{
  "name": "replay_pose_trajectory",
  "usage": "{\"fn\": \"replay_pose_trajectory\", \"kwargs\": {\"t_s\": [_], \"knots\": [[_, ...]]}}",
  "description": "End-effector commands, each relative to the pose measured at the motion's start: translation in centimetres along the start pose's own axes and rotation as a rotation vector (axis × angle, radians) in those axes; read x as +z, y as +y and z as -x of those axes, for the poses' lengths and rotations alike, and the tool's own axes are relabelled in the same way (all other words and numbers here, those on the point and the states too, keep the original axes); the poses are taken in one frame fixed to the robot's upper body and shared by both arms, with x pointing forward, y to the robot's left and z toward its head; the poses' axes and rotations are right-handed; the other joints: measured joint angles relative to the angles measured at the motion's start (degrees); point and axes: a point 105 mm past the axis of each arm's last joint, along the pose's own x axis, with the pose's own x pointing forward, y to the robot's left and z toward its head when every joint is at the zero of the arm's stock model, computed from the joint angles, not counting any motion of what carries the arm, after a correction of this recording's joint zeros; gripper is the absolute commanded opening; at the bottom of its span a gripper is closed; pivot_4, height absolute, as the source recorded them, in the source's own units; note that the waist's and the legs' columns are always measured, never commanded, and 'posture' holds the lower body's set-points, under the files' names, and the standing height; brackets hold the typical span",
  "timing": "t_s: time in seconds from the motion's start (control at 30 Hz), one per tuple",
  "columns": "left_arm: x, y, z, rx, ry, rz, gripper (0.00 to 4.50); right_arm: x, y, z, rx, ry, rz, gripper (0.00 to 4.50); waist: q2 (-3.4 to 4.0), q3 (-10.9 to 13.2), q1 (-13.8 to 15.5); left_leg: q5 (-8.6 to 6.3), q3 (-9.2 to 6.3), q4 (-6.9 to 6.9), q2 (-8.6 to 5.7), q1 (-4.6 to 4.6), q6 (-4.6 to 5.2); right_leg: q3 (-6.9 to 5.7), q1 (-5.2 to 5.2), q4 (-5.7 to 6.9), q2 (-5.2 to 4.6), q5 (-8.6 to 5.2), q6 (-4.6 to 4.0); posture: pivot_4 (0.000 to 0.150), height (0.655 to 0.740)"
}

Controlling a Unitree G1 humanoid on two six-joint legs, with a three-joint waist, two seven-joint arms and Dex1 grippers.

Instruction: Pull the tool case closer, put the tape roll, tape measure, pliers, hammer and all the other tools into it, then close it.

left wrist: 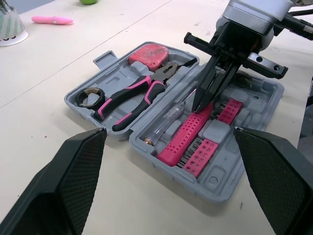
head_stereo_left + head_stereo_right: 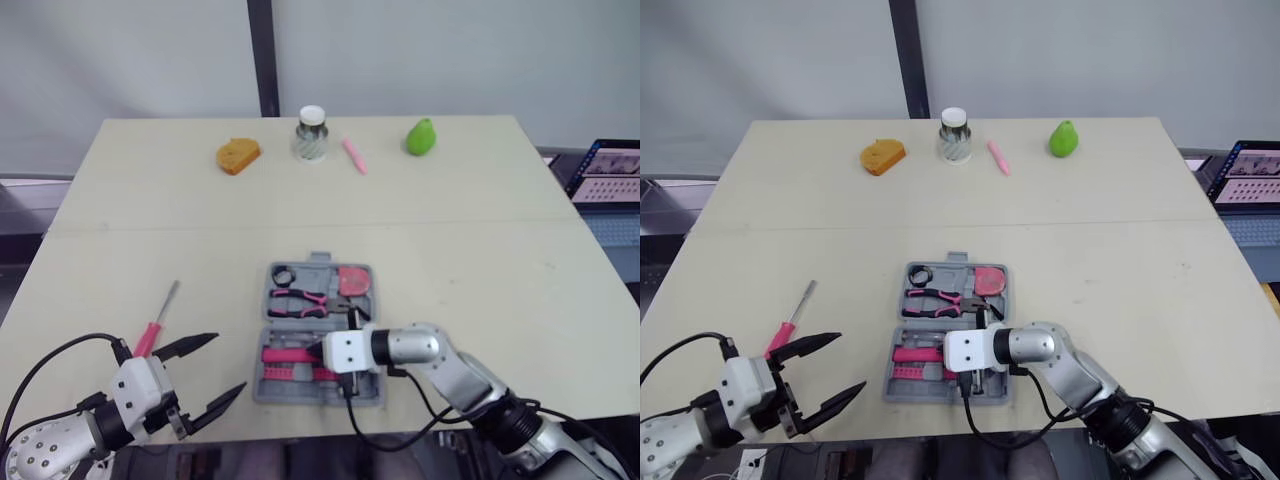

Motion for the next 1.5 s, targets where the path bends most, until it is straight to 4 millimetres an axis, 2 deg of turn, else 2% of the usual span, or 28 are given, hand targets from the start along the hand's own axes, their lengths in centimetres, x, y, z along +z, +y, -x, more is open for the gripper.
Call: {"fn": "replay_pose_trajectory", "kwargs": {"t_s": [0.03, 0.37, 0.53, 0.83, 0.93, 1.03, 1.2, 1.3, 1.5], "knots": [[0.3, 0.1, 0.0, -0.007, 0.0, -0.025, 4.5, -4.9, 4.2, -0.3, 0.147, 0.184, -0.057, 0.05, 0.07, -0.2, 0.0, -0.02, 0.0, -0.12, 0.01, 0.23, -0.02, -0.02, 0.29, -0.17, 0.01, -0.01, -0.02, 0.15, 0.74], [0.3, -0.1, 0.1, -0.008, 0.003, -0.02, 4.5, -6.6, 5.4, 0.0, 0.227, 0.263, 0.068, 0.05, 0.18, -0.8, 0.0, -0.04, -0.02, -0.13, 0.03, 0.24, -0.05, -0.01, 0.33, -0.25, 0.03, -0.01, -0.02, 0.15, 0.74], [0.3, -0.3, -0.1, -0.011, 0.002, -0.015, 4.5, -6.8, 5.6, 0.0, 0.239, 0.276, 0.069, 0.05, 0.2, -1.0, 0.1, -0.04, -0.03, -0.14, 0.03, 0.26, -0.04, -0.02, 0.38, -0.36, 0.03, -0.01, -0.02, 0.15, 0.74], [0.3, -0.1, -0.2, -0.014, -0.001, -0.016, 4.5, -8.3, 6.5, 0.7, 0.323, 0.352, 0.159, 0.05, 0.51, -1.4, 0.0, -0.06, -0.05, -0.17, 0.03, 0.32, -0.05, -0.05, 0.49, -0.63, 0.04, -0.02, -0.04, 0.15, 0.74], [0.3, -0.1, -0.3, -0.015, -0.001, -0.015, 4.5, -8.5, 6.7, 0.8, 0.334, 0.36, 0.148, 0.05, 0.58, -1.4, 0.1, -0.09, -0.11, -0.21, 0.03, 0.58, -0.05, -0.12, 0.83, -0.81, 0.04, -0.02, -0.03, 0.15, 0.74], [0.3, -0.2, -0.3, -0.016, -0.001, -0.013, 4.5, -8.5, 6.8, 0.7, 0.338, 0.363, 0.132, 0.05, 0.61, -1.4, 0.2, -0.19, -0.1, -0.49, 0.03, 1.27, -0.07, -0.13, 1.54, -1.13, 0.03, -0.03, -0.06, 0.15, 0.74], [0.4, -0.2, -0.4, -0.018, -0.003, -0.014, 4.5, -9.6, 8.2, 1.7, 0.414, 0.428, 0.102, 0.05, 0.72, -1.5, 0.2, -0.19, -0.11, -0.54, 0.03, 1.3, -0.08, -0.12, 1.56, -1.19, 0.03, -0.03, -0.06, 0.15, 0.74], [0.4, 0.0, -0.5, -0.019, -0.003, -0.016, 4.5, -9.8, 8.5, 1.8, 0.42, 0.439, 0.074, 0.05, 0.85, -1.5, 0.3, -0.21, -0.16, -0.72, 0.01, 1.43, -0.08, -0.13, 2.08, -1.46, 0.03, -0.04, -0.07, 0.15, 0.74], [0.4, 0.1, -0.7, -0.02, -0.007, -0.018, 4.5, -10.4, 9.0, 2.2, 0.438, 0.473, 0.032, 0.05, 1.0, -1.7, 0.6, -0.23, -0.16, -0.88, -0.01, 1.74, -0.1, -0.08, 2.35, -1.61, 0.03, -0.04, -0.08, 0.15, 0.74]]}}
